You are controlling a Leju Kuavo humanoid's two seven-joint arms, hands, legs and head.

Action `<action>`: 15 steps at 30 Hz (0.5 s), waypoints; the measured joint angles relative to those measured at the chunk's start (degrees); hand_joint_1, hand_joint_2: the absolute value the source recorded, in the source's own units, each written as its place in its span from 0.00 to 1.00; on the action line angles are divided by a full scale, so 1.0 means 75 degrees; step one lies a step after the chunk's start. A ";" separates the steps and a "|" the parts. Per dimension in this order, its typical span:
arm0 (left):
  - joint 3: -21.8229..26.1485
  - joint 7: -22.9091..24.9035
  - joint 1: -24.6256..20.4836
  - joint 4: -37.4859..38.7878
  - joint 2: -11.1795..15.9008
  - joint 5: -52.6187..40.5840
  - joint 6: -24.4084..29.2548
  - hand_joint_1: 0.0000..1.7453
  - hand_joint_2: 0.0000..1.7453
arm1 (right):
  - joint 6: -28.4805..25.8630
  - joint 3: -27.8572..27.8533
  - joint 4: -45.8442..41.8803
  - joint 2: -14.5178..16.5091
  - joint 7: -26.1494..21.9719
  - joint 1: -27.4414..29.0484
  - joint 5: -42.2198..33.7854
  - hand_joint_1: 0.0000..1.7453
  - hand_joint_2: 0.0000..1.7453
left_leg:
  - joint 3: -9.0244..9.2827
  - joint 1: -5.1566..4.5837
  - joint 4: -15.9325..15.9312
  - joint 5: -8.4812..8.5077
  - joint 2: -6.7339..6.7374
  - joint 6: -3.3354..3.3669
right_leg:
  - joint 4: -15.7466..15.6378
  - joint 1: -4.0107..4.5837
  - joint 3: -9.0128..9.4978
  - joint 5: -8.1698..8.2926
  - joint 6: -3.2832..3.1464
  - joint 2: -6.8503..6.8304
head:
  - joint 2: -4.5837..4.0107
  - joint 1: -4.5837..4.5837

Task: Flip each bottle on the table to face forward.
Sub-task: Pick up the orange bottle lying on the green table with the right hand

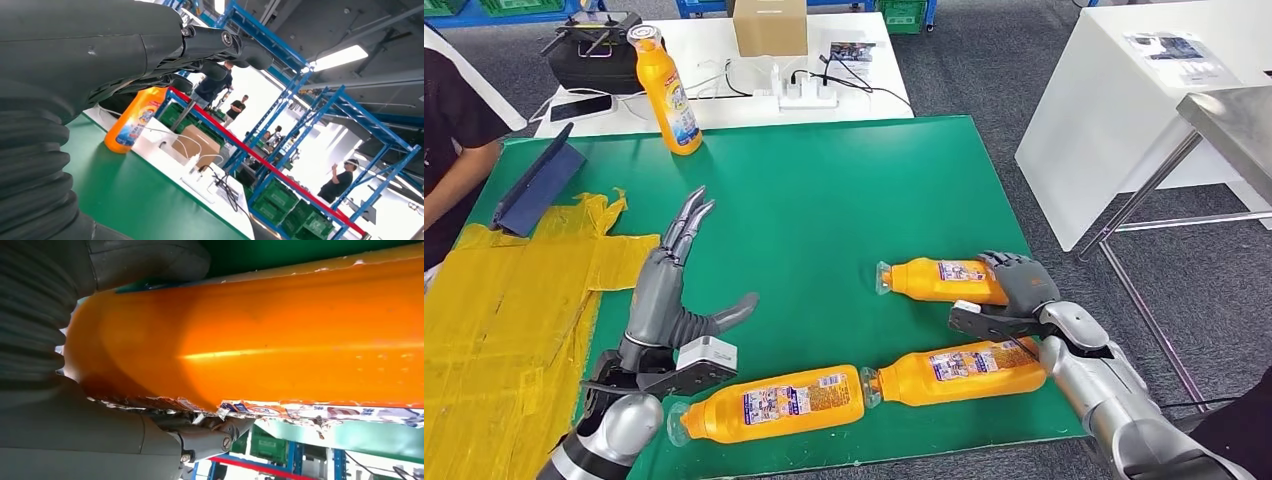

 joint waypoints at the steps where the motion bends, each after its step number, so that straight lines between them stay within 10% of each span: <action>1: -0.0020 0.0009 0.0001 -0.0016 -0.0002 0.0030 -0.0015 0.00 1.00 | -0.0144 0.0031 0.0004 0.0026 0.0045 0.0000 -0.0025 1.00 1.00 | 0.0000 0.0000 0.0000 0.0000 0.0000 0.0000 | 0.0000 0.0000 0.0000 0.0000 0.0001 0.0000 | 0.0000 -0.0001; 15: -0.0070 0.0114 0.0319 -0.0453 -0.0086 0.0744 -0.0875 0.00 1.00 | -0.1302 -0.0101 -0.1569 0.0542 0.0954 0.0694 -0.0282 1.00 1.00 | -0.0023 0.0000 -0.0001 -0.0002 -0.0003 -0.0001 | 0.0002 0.0000 -0.0021 -0.0002 0.0001 -0.0002 | 0.0000 -0.0003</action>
